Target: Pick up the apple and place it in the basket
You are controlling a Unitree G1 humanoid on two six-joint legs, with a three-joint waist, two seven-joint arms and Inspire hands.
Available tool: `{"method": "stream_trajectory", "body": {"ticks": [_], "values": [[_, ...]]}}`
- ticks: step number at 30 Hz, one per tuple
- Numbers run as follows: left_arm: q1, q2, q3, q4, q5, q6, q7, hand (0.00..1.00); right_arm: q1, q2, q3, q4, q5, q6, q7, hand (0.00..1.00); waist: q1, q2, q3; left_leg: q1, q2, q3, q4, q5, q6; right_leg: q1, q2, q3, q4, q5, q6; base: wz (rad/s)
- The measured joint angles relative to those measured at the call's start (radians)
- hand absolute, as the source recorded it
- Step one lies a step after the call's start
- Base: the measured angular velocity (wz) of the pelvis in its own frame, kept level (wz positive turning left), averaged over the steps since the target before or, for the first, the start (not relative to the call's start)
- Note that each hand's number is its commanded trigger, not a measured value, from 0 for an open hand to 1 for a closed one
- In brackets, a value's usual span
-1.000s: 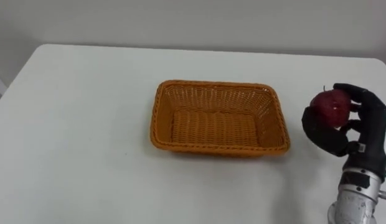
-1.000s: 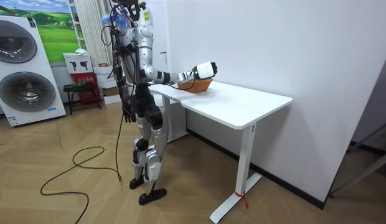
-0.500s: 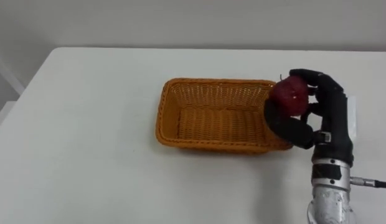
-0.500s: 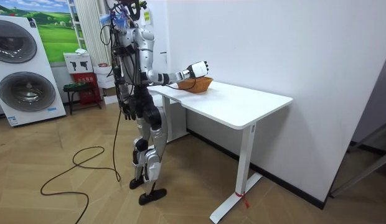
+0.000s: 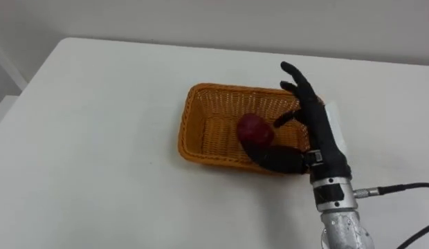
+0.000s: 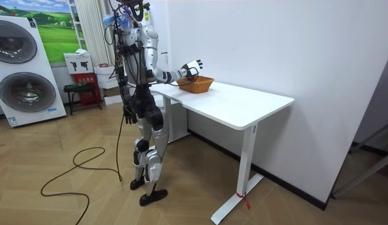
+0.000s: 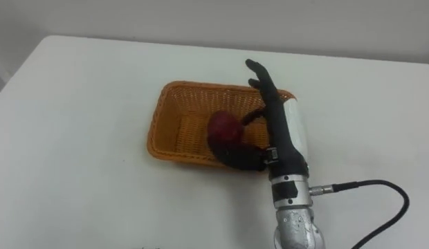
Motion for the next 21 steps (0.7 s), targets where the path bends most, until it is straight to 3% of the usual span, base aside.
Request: {"method": "stream_trajectory", "body": {"ticks": [14,17,21], "values": [[-0.001,0.005,-0.008,0.000,0.001,0.006,-0.032,0.00,0.000,-0.003,-0.037,0.003,0.005,0.000,-0.039,0.00,-0.020,-0.002,0.0023,0.003,-0.001,-0.003,-0.001,0.000,0.000,0.000,-0.001,-0.012,-0.002,0.000,0.000,0.01],[-0.001,0.009,-0.007,0.003,0.000,0.006,-0.033,0.00,-0.004,-0.003,-0.078,0.002,0.004,0.000,-0.091,0.00,-0.023,-0.008,-0.0012,0.006,-0.001,0.000,-0.003,0.000,0.000,0.004,0.000,-0.011,-0.002,0.000,0.000,0.00],[0.005,0.010,0.039,0.006,0.001,0.006,-0.033,0.00,-0.027,-0.004,-0.204,0.002,0.004,-0.002,-0.180,0.00,-0.033,-0.012,-0.0038,0.017,-0.001,0.001,-0.007,0.000,0.000,0.016,-0.001,-0.016,-0.002,0.000,0.000,0.02]]}}
